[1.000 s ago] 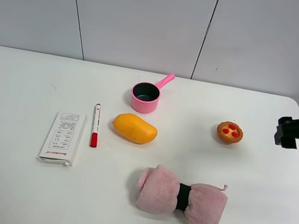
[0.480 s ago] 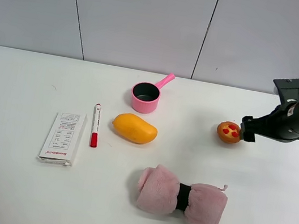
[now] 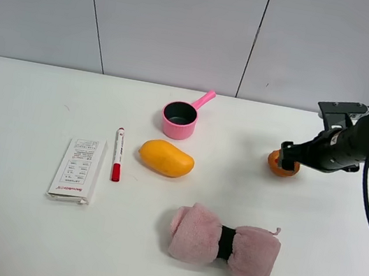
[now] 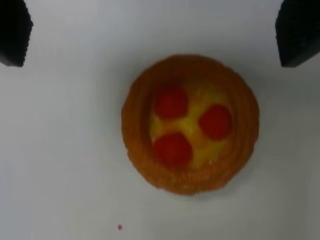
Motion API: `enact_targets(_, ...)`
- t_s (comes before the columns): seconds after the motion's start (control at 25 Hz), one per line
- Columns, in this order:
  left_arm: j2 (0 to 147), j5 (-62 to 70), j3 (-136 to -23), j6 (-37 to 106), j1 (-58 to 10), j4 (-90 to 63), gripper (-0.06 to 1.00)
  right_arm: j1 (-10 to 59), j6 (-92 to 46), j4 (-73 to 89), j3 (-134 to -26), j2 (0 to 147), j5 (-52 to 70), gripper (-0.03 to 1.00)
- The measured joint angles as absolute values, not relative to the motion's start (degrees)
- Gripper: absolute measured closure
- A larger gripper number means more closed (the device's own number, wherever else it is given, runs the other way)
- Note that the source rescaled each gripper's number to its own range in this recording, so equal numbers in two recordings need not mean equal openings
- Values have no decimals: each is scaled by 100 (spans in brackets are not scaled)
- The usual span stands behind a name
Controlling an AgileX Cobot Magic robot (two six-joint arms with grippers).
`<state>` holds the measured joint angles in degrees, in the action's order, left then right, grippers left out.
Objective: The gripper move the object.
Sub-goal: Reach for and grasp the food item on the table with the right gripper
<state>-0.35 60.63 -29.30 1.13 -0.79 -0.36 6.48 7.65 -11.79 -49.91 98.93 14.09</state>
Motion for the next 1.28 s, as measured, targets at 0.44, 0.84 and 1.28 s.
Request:
enact_targets(0.44,-35,6063,-2930,113,-79,-36,-6,648,637,-921,-6193,10786,2049,-2)
enact_targets(0.84,-35,6063,-2930,113,-79,-36,-6,648,-1227,1189,-6199,11223,1822,-2)
enact_targets(1.28,-35,6063,-2930,113,-79,-36,-6,648,-1922,1801,-6210,11487,1840,13)
